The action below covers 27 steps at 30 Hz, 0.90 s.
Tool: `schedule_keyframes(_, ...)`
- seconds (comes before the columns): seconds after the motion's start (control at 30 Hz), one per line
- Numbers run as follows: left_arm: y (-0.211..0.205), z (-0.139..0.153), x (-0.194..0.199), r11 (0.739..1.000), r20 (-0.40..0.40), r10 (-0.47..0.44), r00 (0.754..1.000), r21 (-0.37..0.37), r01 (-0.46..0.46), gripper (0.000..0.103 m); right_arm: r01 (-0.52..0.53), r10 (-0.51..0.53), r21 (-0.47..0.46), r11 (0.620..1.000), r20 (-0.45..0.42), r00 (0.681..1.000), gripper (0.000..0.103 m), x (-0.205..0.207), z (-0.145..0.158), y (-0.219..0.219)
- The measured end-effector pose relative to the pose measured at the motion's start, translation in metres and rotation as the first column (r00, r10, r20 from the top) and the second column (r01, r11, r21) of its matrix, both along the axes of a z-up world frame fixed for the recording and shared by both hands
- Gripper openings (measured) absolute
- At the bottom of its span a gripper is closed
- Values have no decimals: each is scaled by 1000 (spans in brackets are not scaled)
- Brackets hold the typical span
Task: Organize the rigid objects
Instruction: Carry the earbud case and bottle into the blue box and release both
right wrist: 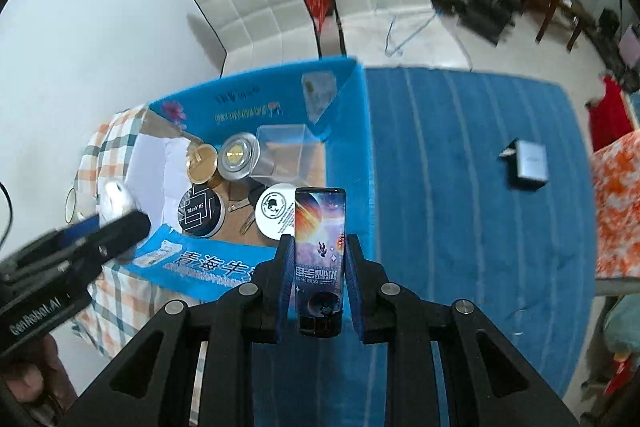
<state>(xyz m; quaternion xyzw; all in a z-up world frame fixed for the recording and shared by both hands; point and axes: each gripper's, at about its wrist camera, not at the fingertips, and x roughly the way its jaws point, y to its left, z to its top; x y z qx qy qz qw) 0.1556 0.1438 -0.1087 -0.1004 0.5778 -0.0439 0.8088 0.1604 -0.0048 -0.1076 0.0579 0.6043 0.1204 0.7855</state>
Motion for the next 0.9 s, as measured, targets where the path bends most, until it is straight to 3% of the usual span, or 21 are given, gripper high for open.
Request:
schedule_keyframes(0.17, 19, -52, 16, 999, -117, 4, 993, -43, -9, 51, 8, -9, -14, 1000, -72, 997, 26, 20, -43, 24)
schedule_keyframes(0.47, 21, -127, 35, 999, -260, -43, 965, -34, 35, 51, -12, -7, -146, 989, -124, 992, 26, 43, -100, 60)
schedule_keyframes(0.83, 30, -153, 29, 999, -333, -22, 943, -52, 5, 52, -24, -13, -218, 976, -170, 985, 27, 47, -130, 70)
schedule_keyframes(0.9, 31, -153, 28, 999, -334, -18, 942, -49, 2, 58, -22, -16, -198, 980, -186, 982, 27, 49, -137, 69)
